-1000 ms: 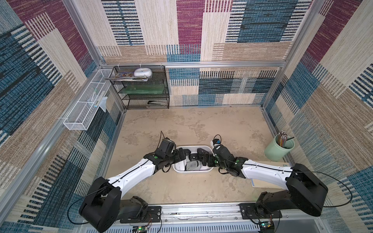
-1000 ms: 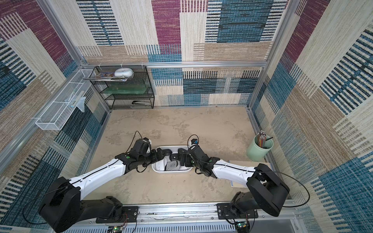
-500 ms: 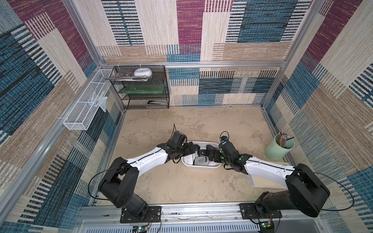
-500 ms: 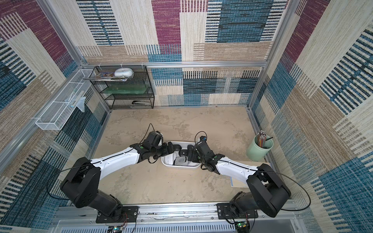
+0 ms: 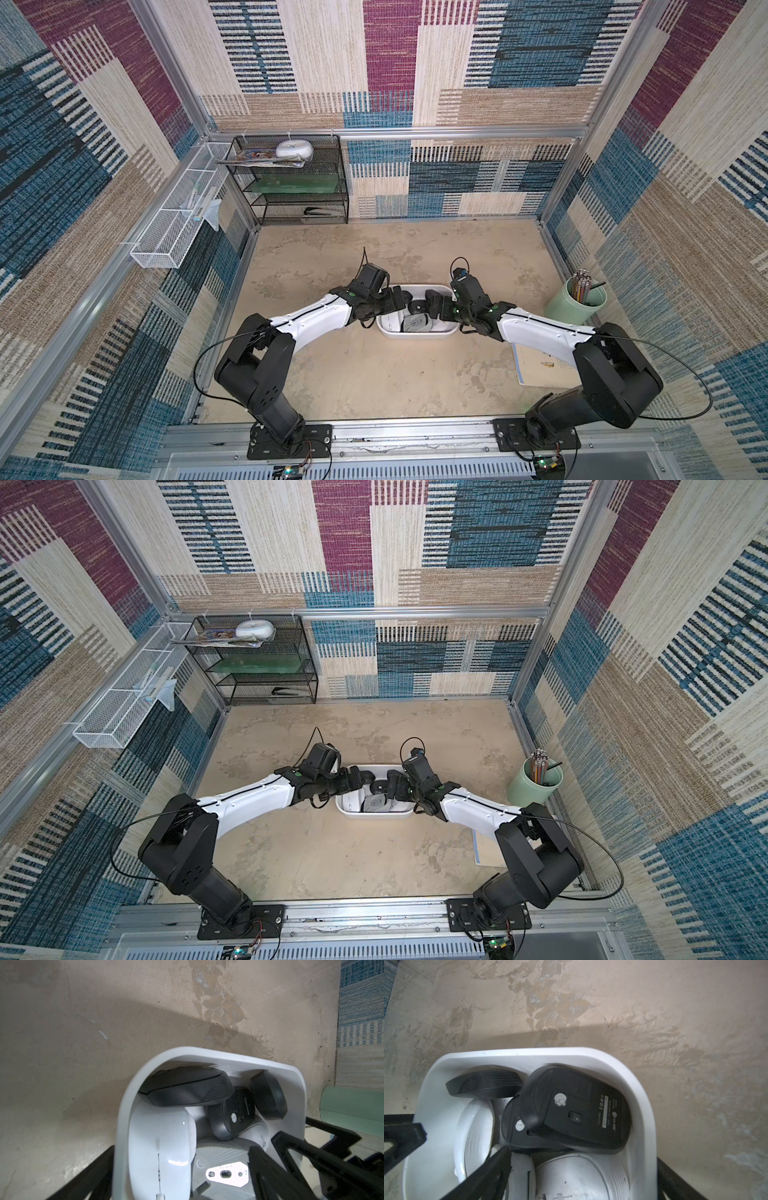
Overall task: Take out the mouse from the storage box
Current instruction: Move the storage box to the center of the board.
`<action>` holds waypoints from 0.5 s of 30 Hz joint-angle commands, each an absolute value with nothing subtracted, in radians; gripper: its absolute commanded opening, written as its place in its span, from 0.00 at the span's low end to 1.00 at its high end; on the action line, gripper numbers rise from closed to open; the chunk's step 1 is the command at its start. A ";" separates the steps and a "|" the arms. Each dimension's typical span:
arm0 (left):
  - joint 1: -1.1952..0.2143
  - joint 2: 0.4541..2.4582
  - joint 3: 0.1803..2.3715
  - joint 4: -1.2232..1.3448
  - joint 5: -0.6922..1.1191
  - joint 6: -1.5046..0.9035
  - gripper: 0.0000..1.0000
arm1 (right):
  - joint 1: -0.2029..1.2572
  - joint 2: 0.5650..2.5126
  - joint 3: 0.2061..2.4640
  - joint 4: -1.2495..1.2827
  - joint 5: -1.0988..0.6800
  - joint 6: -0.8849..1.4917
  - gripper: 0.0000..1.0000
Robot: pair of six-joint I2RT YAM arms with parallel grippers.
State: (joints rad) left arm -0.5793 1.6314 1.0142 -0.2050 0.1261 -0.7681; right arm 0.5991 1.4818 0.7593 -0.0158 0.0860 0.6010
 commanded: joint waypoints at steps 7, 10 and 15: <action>-0.506 1.402 0.851 -0.292 -0.016 -0.665 1.00 | 0.599 1.336 0.755 -0.143 0.196 0.365 0.94; -0.499 1.273 0.789 -0.328 -0.091 -0.596 0.99 | 0.600 1.317 0.788 -0.178 0.159 0.329 0.93; -0.493 1.077 0.690 -0.318 -0.175 -0.511 1.00 | 0.607 1.349 0.833 -0.202 0.141 0.283 0.90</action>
